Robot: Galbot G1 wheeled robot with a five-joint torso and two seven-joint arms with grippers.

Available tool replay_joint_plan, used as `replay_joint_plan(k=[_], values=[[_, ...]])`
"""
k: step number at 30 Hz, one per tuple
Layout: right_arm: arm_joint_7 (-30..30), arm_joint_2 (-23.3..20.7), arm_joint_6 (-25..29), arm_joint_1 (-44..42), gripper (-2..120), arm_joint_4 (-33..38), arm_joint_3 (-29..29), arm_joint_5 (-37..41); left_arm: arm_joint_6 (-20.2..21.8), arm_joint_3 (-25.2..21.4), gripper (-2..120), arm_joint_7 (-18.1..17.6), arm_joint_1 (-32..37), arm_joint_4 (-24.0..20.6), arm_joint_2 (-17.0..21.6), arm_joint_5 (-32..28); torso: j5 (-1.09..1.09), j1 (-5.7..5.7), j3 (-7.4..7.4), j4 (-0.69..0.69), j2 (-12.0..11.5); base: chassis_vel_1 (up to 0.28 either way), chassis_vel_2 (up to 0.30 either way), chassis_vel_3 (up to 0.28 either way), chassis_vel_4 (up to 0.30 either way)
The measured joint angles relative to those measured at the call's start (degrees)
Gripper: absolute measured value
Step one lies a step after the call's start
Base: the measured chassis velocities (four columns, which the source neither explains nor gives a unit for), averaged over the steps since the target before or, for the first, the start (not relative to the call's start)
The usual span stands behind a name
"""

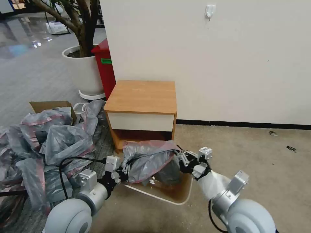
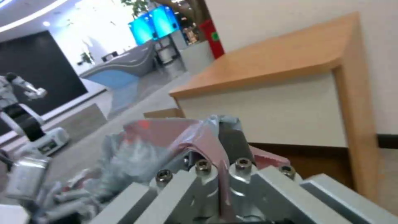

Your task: Pick up the garbage bag from the table and place it over the trash can.

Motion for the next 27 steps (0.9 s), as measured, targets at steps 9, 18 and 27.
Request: replay_joint_plan(k=[9, 18, 27], values=[[0.09, -3.94, 0.67, -2.72, 0, -0.20, 3.04, -0.17, -0.11, -1.92, 4, 0.00, 0.40, -0.92, 0.05, -1.77, 0.00, 0.00, 0.00, 0.00, 0.00, 0.000, 0.000, 0.000, 0.000], [-0.20, -10.86, 0.95, -3.58, 28, -0.77, 5.03, -1.66, -0.20, -1.77, 4, 0.02, 1.59, -2.26, 0.04, -1.64, -0.01, 0.00, 0.00, 0.00, 0.00, 0.000, 0.000, 0.000, 0.000], [0.78, -16.27, -0.71, -3.14, 57, -1.22, 6.87, 0.53, -0.39, -2.24, 4, 0.25, 2.67, -3.37, 0.29, -1.55, 0.00, 0.00, 0.00, 0.00, 0.00, 0.000, 0.000, 0.000, 0.000]])
